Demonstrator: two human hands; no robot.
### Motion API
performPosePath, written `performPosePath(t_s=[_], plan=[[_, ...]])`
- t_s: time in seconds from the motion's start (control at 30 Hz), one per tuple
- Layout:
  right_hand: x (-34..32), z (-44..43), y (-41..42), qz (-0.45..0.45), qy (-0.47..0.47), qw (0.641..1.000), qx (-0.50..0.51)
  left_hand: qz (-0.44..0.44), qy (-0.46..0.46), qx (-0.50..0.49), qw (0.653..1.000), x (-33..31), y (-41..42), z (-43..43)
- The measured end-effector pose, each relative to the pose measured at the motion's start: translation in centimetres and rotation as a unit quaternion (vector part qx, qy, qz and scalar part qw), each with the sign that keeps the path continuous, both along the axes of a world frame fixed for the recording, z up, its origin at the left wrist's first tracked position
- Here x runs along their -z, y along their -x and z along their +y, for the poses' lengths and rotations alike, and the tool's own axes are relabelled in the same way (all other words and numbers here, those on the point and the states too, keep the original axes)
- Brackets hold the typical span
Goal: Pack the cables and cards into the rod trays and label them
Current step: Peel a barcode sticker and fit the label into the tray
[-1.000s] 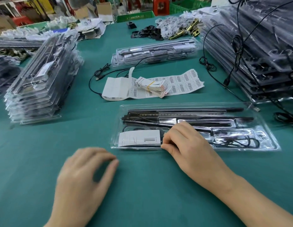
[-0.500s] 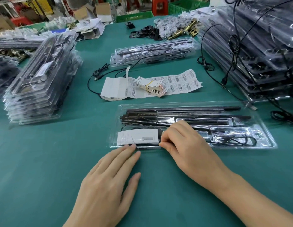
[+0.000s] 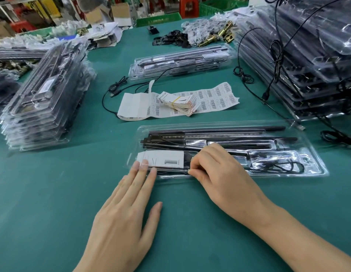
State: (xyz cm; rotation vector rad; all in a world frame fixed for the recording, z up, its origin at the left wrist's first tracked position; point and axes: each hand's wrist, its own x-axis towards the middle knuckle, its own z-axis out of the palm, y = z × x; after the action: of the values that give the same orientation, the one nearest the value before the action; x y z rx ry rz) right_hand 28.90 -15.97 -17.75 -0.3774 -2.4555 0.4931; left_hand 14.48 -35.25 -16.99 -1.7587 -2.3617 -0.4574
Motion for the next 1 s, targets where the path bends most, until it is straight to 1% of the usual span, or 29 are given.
performPosePath(t_s=[0.13,0.27,0.4,0.57,0.67,0.8,1.0], plan=[[0.0,0.0,0.1,0.007,-0.009,1.000,-0.001,-0.023,0.069,0.047,0.996,-0.4,0.9,0.5],[0.0,0.0,0.1,0.010,-0.012,1.000,-0.003,-0.007,0.117,0.095,0.989,-0.8,2.3,1.0],[-0.1,0.0,0.1,0.007,-0.019,1.000,0.000,0.007,0.138,0.132,0.981,-1.0,3.3,1.0],[-0.1,0.0,0.2,0.010,-0.016,1.000,-0.001,-0.030,0.137,0.162,0.977,-1.0,4.0,1.4],[0.0,0.1,0.2,0.006,-0.014,1.000,-0.004,-0.051,0.130,0.144,0.980,-0.8,3.7,1.6],[0.1,0.1,0.2,0.006,-0.012,1.000,-0.007,-0.040,0.122,0.080,0.989,-0.6,2.5,1.7],[0.0,0.1,0.1,0.006,-0.010,1.000,-0.004,-0.048,0.116,0.026,0.992,-0.8,1.2,1.8]])
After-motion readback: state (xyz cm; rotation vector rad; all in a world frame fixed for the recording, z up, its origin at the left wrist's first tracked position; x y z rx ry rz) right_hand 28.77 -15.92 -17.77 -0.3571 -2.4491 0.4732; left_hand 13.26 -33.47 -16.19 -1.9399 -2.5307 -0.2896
